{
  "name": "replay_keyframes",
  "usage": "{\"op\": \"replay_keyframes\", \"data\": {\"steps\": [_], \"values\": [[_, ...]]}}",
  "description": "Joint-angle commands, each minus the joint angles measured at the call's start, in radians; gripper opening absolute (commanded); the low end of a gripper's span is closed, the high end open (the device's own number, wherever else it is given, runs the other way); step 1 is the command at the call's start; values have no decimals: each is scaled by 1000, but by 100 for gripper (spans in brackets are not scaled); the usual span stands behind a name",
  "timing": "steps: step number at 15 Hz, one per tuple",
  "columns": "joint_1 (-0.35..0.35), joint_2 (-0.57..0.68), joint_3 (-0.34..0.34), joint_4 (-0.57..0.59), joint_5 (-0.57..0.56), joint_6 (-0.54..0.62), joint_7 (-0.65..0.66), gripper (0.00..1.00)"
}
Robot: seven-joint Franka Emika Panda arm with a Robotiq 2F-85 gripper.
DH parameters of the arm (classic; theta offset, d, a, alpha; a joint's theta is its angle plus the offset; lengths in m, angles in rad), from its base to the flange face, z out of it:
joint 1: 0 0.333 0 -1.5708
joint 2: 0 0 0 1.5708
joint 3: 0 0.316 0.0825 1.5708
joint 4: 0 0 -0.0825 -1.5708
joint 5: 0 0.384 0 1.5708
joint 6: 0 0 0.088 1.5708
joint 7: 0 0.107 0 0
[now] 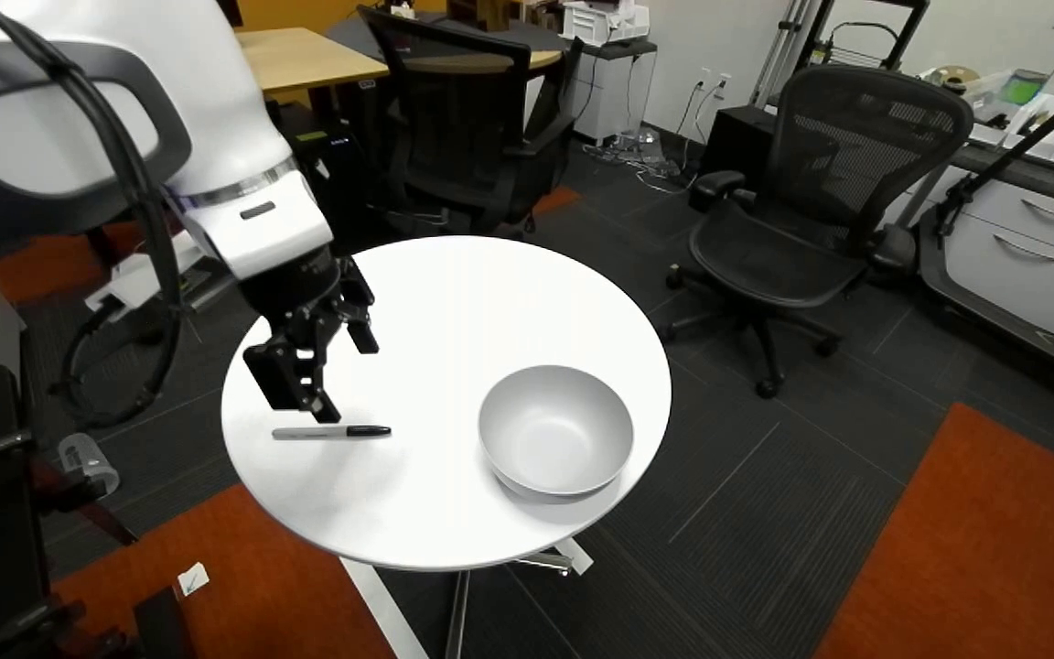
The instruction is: Put the marker on the table
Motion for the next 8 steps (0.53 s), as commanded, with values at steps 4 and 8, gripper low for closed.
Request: {"op": "replay_keyframes", "data": {"steps": [4, 8], "values": [[-33, -364, 41, -119, 220, -159, -402, 100], [-188, -340, 209, -102, 362, -186, -532, 100]]}}
